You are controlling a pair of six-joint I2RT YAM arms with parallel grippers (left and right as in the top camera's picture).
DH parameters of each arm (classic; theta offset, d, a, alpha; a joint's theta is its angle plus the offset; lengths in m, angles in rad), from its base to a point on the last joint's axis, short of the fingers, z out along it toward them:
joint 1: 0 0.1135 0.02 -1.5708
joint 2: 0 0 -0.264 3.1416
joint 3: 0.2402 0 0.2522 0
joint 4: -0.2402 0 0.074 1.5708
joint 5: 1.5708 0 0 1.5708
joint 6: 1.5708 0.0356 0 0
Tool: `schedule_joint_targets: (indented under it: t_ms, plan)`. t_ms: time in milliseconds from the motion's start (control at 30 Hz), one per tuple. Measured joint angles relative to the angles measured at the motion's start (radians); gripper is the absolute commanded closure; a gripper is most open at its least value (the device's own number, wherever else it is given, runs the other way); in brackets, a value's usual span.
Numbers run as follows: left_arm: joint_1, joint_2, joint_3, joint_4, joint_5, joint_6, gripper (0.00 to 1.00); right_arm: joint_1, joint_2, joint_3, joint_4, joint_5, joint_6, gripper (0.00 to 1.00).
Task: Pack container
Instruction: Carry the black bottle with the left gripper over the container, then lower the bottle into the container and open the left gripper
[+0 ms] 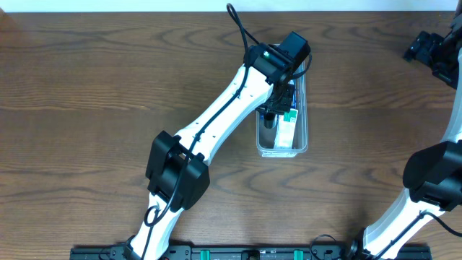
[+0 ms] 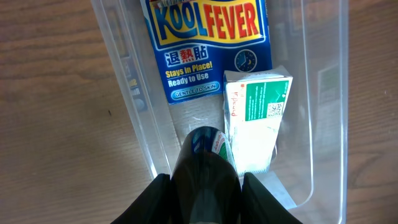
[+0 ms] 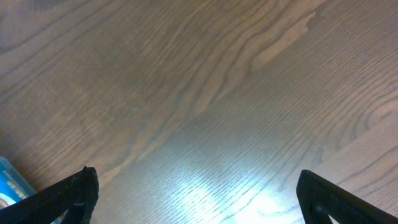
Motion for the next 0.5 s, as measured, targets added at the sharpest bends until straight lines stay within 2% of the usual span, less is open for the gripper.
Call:
schedule_joint_targets:
  t_ms: [500]
  plan:
    - [-0.028, 0.052, 0.0, 0.045, -0.008, -0.03, 0.68, 0.0, 0.0, 0.0, 0.0, 0.0, 0.0, 0.01]
